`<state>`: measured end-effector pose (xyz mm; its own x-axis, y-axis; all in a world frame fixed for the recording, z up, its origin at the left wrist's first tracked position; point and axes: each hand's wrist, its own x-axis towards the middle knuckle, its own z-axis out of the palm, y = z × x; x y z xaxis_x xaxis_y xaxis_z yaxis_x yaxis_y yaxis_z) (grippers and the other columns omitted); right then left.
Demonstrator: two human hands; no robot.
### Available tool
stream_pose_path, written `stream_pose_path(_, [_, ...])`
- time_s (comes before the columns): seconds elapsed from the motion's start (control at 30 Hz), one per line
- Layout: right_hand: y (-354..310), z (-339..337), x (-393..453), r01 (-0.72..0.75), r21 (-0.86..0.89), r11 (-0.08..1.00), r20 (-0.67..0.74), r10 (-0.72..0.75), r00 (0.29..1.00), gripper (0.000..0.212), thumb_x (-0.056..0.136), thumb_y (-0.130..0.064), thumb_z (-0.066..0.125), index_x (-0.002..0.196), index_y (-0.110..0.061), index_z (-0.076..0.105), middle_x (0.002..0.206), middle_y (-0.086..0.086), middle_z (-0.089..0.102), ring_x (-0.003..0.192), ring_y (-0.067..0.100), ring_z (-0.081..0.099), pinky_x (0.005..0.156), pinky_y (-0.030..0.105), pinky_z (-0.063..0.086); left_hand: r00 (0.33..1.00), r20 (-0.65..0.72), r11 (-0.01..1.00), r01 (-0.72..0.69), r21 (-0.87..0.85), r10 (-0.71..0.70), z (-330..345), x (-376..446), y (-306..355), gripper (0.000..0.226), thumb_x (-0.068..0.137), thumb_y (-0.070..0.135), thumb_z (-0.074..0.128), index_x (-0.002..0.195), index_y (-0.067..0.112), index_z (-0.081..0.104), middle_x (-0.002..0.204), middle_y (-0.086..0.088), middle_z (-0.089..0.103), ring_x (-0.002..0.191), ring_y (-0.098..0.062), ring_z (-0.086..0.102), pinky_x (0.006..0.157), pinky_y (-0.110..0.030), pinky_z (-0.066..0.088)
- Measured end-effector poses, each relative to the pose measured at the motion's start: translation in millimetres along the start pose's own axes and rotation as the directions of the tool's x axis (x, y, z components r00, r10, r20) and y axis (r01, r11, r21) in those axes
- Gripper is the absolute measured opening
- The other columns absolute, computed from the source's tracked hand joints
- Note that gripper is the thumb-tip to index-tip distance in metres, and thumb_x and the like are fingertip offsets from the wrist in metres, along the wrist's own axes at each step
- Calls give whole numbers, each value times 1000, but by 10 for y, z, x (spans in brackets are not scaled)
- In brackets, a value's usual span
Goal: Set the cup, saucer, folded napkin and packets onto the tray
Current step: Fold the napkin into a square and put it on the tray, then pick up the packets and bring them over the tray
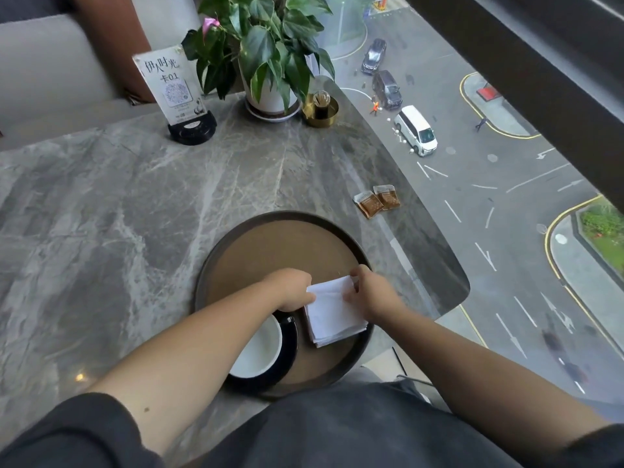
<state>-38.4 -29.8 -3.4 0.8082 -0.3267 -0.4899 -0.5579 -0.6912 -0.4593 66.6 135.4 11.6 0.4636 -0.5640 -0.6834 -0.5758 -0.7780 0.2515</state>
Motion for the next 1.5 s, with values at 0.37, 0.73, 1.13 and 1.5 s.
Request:
stream_pose_path(0.37, [95, 128, -276, 456, -476, 752, -146, -579, 802, 24, 75, -25, 73, 92, -12, 62, 90, 10, 57, 73, 30, 55, 57, 33, 45, 975, -222, 994, 16, 109, 9, 173, 17, -97, 36, 90, 46, 43, 111, 17, 47, 113, -7, 56, 101, -30, 56, 86, -42, 38])
stream_pose_path(0.73, [192, 229, -244, 545, -554, 629, 5, -652, 758, 25, 74, -29, 76, 67, -13, 58, 66, 5, 55, 54, 25, 52, 47, 30, 41, 881, -471, 987, 111, 112, -46, 223, -40, -885, 59, 90, 49, 46, 142, 24, 33, 156, -5, 20, 143, -26, 14, 111, -47, 22])
stream_pose_path(1.13, [-7, -711, 896, 161, -112, 981, -364, -191, 912, 25, 92, -29, 52, 104, -13, 68, 116, 10, 59, 99, 30, 57, 76, 38, 50, 943, -330, 995, 71, 77, -42, 326, 19, -1081, 65, 93, 59, 28, 149, 35, 4, 159, 3, -12, 144, -20, -14, 117, -45, -1])
stream_pose_path(1.5, [-32, -937, 1652, -34, -137, 990, -295, -8, 955, 26, 82, -18, 45, 92, -7, 66, 113, 17, 59, 91, 31, 59, 67, 30, 40, 937, -348, 997, 60, 47, -40, 358, 19, -1100, 65, 93, 56, 33, 148, 37, 4, 156, 8, -16, 142, -15, -20, 117, -43, -4])
